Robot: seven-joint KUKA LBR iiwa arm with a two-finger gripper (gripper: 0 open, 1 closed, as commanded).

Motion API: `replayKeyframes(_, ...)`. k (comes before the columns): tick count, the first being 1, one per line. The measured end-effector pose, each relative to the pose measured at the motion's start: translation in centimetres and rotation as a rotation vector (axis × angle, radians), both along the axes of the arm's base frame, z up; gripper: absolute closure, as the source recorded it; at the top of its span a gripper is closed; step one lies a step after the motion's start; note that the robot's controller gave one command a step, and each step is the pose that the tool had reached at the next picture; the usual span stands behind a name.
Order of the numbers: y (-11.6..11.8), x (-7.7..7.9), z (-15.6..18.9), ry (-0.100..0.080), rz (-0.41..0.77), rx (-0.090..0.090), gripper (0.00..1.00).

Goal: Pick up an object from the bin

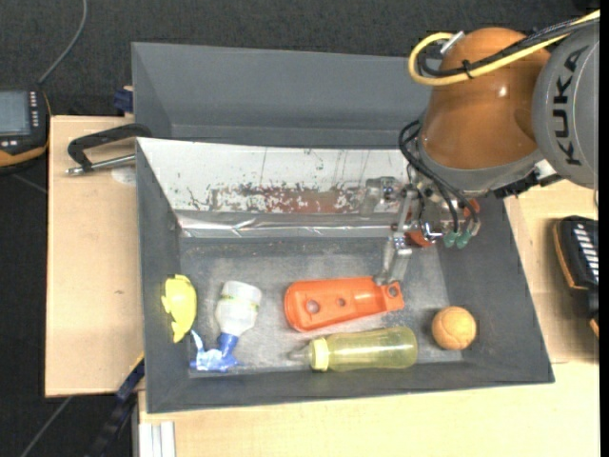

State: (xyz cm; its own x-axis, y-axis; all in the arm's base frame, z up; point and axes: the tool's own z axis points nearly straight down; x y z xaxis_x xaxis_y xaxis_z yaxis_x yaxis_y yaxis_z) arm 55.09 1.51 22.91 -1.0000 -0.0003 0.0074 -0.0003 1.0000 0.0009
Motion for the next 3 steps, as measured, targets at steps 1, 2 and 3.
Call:
replayKeyframes(1,0.0,0.1,0.5,-0.009,0.000,0.000,0.00)
replayKeyframes(2,-0.4,-1.0,-3.8,-0.011,0.079,0.001,0.00)
replayKeyframes(3,-2.6,-0.6,-9.7,-0.014,0.144,0.001,0.00)
